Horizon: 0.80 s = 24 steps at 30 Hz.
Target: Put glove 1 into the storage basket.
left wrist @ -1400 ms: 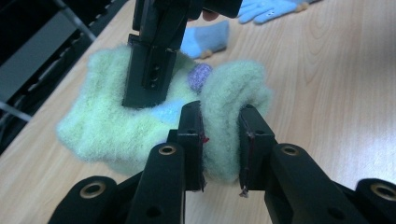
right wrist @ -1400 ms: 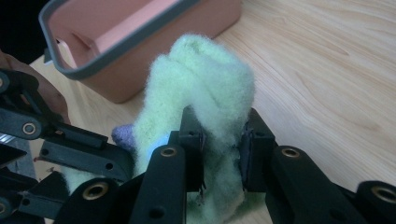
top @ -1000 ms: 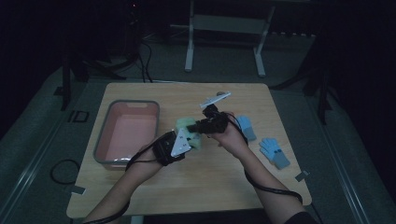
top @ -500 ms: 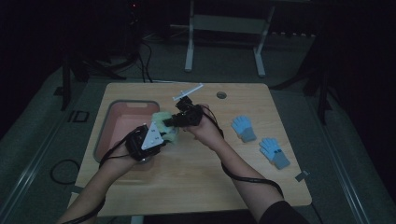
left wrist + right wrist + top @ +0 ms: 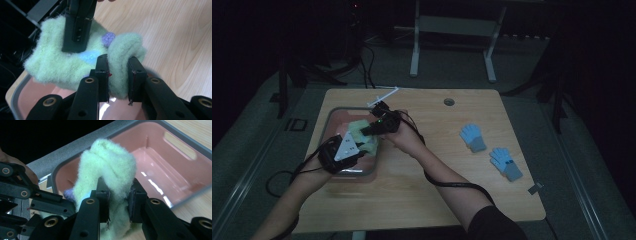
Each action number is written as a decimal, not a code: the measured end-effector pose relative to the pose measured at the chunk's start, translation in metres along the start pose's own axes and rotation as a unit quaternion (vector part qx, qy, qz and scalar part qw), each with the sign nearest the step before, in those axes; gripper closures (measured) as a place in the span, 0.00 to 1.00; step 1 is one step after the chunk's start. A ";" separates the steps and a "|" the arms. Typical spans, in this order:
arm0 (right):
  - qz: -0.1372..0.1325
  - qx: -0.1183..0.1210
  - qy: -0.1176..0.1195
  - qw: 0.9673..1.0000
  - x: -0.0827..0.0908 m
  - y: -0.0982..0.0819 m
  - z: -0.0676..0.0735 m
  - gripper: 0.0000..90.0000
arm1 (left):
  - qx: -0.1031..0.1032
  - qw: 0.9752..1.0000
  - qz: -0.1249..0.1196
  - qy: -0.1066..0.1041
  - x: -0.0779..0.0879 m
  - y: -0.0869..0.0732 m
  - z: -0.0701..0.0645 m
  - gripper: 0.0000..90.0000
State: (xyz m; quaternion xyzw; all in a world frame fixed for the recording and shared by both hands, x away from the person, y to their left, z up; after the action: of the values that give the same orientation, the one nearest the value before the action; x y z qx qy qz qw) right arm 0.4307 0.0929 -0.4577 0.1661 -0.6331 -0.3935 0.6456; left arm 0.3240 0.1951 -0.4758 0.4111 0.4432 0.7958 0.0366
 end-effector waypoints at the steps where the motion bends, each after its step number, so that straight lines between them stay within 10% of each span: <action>1: 0.002 0.000 0.002 1.000 -0.005 0.002 0.002 0.83 | 0.002 1.000 0.002 -0.001 0.001 -0.005 0.003 0.83; 11: 0.020 -0.009 0.011 1.000 -0.049 0.001 0.002 0.83 | 0.032 0.999 0.034 -0.022 -0.018 -0.043 0.014 0.83; 24: 0.063 -0.026 -0.010 0.998 -0.078 -0.023 -0.011 0.81 | 0.010 0.993 0.105 -0.053 -0.047 -0.051 0.014 0.83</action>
State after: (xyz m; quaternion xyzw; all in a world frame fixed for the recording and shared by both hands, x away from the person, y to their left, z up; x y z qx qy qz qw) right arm 0.4426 0.1315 -0.5294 0.1049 -0.6381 -0.3700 0.6670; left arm 0.3491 0.2154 -0.5385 0.4973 0.4026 0.7680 -0.0278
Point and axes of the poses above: each handheld gripper's, and its own axes: x roughly backward along the jaws, y roughly out of its top, z roughly to its left, the point moved 5 cm from there along -x, roughly forward along the jaws, and after that the axes turned 8 degrees about x, right-handed, at the moved point
